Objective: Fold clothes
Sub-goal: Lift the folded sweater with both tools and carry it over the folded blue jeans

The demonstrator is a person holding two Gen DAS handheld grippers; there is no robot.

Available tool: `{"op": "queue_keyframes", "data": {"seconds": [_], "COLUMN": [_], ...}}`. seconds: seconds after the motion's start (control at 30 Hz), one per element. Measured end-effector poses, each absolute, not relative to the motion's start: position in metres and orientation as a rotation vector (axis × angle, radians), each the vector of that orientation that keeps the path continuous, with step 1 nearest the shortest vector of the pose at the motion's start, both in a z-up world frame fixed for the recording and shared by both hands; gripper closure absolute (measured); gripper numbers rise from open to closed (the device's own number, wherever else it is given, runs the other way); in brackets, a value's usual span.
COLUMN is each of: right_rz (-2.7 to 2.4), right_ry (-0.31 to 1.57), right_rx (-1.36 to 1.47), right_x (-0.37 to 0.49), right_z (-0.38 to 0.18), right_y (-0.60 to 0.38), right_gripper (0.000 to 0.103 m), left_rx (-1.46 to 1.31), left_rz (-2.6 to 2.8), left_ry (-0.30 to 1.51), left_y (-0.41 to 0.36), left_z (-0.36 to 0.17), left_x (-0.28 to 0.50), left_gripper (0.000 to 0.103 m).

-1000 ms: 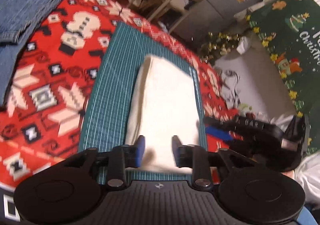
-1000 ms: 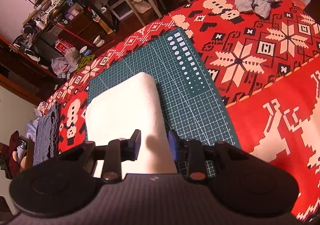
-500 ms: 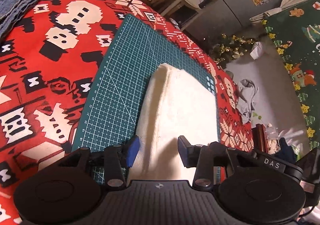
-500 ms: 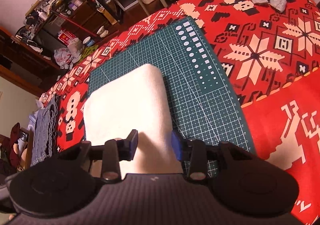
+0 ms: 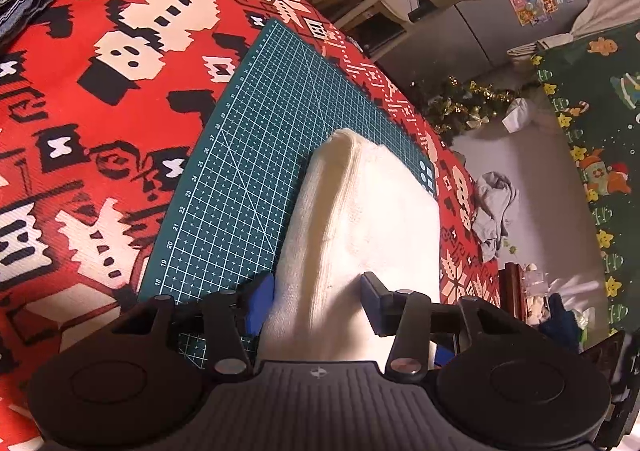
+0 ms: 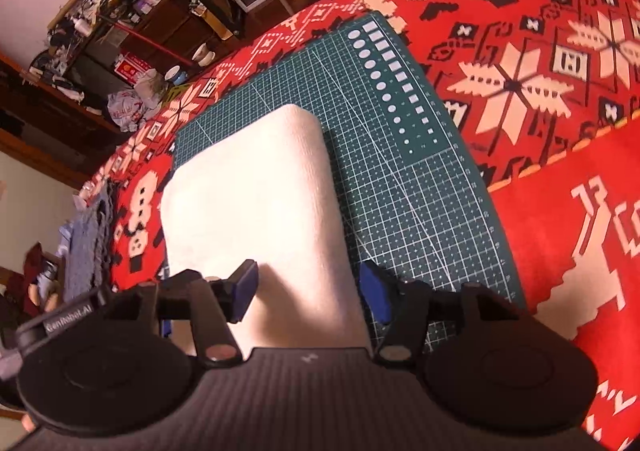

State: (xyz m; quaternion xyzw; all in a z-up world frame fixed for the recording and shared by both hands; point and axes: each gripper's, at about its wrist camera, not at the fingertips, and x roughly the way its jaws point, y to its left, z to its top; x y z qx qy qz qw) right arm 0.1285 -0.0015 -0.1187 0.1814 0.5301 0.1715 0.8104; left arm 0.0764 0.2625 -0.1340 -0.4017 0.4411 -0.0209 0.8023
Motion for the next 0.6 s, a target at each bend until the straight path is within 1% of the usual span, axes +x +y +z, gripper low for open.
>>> {"op": "queue_keyframes", "data": {"seconds": [0.1, 0.23, 0.33, 0.4, 0.47, 0.6], "right_rz": [0.378, 0.389, 0.398, 0.397, 0.392, 0.380], "right_ry": [1.132, 1.138, 1.127, 1.113, 1.103, 1.103], "right_rx": [0.391, 0.411, 0.408, 0.392, 0.375, 0.374], "right_x": [0.131, 0.134, 0.134, 0.131, 0.129, 0.127], "right_z": [-0.121, -0.128, -0.127, -0.123, -0.118, -0.108], "right_y": [0.000, 0.001, 0.001, 0.004, 0.007, 0.010], "right_gripper": [0.042, 0.045, 0.054, 0.066, 0.069, 0.073], "left_rx": [-0.838, -0.793, -0.767, -0.753, -0.743, -0.767], "left_rz": [-0.047, -0.039, -0.034, -0.031, -0.025, -0.012], "left_ry": [0.947, 0.950, 0.944, 0.941, 0.937, 0.923], "left_y": [0.260, 0.256, 0.252, 0.250, 0.248, 0.251], "left_z": [-0.133, -0.131, -0.128, -0.125, -0.122, -0.113], "left_x": [0.078, 0.079, 0.079, 0.078, 0.077, 0.072], "left_gripper": [0.057, 0.061, 0.066, 0.070, 0.074, 0.076]}}
